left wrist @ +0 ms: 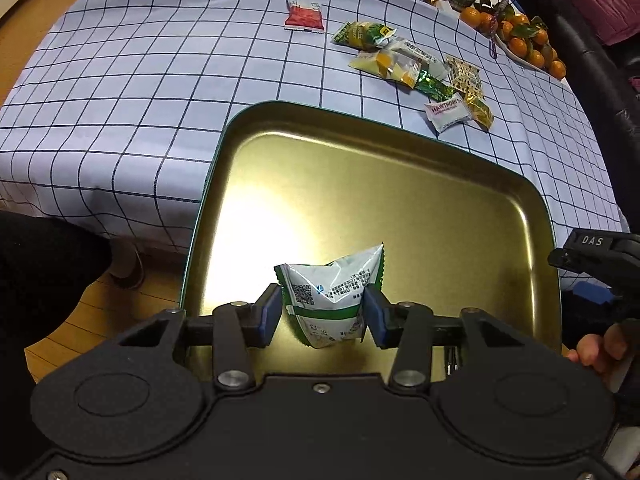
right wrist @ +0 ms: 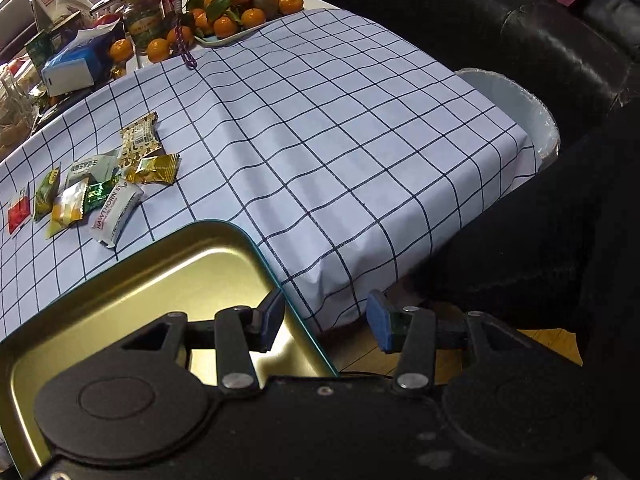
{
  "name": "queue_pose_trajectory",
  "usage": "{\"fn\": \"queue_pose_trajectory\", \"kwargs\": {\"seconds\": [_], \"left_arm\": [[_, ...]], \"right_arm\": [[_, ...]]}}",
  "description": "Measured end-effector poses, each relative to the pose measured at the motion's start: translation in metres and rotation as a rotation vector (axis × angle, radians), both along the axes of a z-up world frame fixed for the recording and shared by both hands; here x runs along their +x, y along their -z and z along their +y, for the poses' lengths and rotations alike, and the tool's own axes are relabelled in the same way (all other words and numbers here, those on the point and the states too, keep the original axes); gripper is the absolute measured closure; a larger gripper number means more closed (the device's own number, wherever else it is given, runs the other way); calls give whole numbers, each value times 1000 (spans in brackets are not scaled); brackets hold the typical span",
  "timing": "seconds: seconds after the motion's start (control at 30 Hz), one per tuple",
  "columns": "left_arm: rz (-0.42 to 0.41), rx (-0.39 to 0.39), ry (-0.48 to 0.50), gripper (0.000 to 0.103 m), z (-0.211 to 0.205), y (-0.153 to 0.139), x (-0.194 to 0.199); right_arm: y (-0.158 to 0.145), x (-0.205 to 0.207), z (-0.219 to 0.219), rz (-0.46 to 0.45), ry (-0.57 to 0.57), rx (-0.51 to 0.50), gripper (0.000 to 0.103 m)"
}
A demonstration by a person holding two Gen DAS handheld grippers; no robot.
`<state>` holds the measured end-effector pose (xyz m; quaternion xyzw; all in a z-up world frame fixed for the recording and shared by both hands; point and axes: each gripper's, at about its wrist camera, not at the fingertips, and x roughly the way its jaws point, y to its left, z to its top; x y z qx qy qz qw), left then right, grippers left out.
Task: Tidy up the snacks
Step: 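Open left tool to drop green-white packet onto the gold tray, then move both open tools back over the snack pile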
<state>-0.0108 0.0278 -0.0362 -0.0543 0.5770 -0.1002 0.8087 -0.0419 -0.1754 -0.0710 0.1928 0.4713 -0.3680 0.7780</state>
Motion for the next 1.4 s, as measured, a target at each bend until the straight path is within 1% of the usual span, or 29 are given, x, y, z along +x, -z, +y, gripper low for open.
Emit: {"fn": "queue_pose_trajectory", "kwargs": {"seconds": [0.03, 0.07, 0.13, 0.2, 0.27, 0.33, 0.37, 0.5, 0.6, 0.67, 0.77, 0.8, 0.9, 0.93, 1.03, 1.1, 1.2, 1.3, 1.4], "left_arm": [[-11, 10, -17, 54, 1, -1, 0], [-22, 14, -32, 54, 3, -3, 0], [-28, -16, -51, 53, 7, -5, 1], [-41, -37, -60, 53, 11, -8, 1], [-47, -58, -64, 50, 13, -11, 1], [-47, -91, -52, 43, 13, -14, 2], [-55, -91, -43, 41, 11, -15, 1], [-86, -16, -32, 42, 1, -15, -1], [-99, 5, -12, 42, -3, -15, -3], [-116, 27, -5, 42, -6, -16, -4], [-124, 54, 6, 42, -10, -15, -5], [-125, 57, 10, 42, -10, -15, -5], [-125, 53, 3, 42, -9, -14, -4], [-121, 51, -1, 42, -9, -14, -3], [-99, 35, -15, 42, -6, -12, 0], [-87, 20, -27, 42, -3, -11, 1], [-64, 3, -46, 43, 0, -9, 3], [-50, 0, -63, 43, 2, -7, 4], [-38, 2, -62, 43, 1, -6, 4]], "right_arm": [[0, 0, 0, -1, -2, -4, 55], [0, 0, 0, -2, -2, -6, 55], [-1, -1, -1, -6, 1, 0, 56], [-4, -5, -3, -36, 30, 4, 56], [-11, -10, -4, -83, 63, -15, 55], [-17, -13, -4, -121, 53, -18, 55], [-18, -13, -3, -127, 49, -23, 55], [-17, -11, -1, -91, 70, -104, 56], [-11, -12, -8, -43, 137, -133, 57], [-5, -14, -17, -3, 180, -120, 57], [3, -17, -29, 41, 252, -61, 58], [4, -19, -31, 53, 265, -63, 60], [3, -27, -35, 57, 318, -90, 61], [3, -28, -35, 58, 320, -88, 64], [6, -25, -31, 91, 299, -119, 65], [9, -20, -28, 121, 260, -141, 65], [15, -15, -27, 148, 194, -104, 64], [19, -12, -24, 174, 160, -84, 64], [18, -7, -23, 163, 148, -71, 64]]}}
